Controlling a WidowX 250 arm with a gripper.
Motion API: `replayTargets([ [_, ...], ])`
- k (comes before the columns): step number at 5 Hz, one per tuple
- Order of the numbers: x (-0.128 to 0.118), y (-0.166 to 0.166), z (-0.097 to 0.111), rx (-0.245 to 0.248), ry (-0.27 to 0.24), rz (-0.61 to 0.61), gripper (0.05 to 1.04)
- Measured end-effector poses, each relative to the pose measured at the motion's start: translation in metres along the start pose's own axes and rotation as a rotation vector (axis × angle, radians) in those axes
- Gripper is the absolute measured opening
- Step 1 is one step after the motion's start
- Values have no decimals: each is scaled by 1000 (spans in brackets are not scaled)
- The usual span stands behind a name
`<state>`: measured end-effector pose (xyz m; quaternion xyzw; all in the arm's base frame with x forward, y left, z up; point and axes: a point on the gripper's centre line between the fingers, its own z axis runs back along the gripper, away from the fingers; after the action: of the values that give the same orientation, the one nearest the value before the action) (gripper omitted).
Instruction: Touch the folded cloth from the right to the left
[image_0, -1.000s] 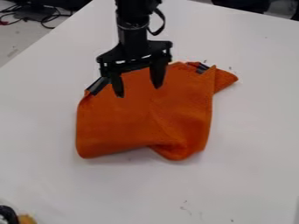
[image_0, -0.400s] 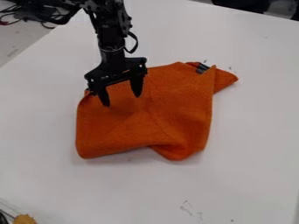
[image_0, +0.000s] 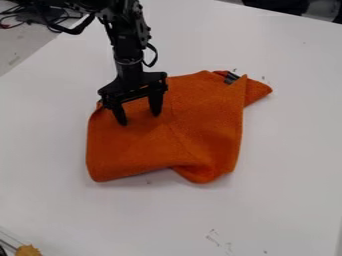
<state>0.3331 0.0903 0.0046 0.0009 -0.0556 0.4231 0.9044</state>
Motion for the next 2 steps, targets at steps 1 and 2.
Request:
replayTargets([
  [1, 7, 5, -1, 7, -8, 8, 999],
  [2, 20, 17, -1, 23, -26, 45, 999],
])
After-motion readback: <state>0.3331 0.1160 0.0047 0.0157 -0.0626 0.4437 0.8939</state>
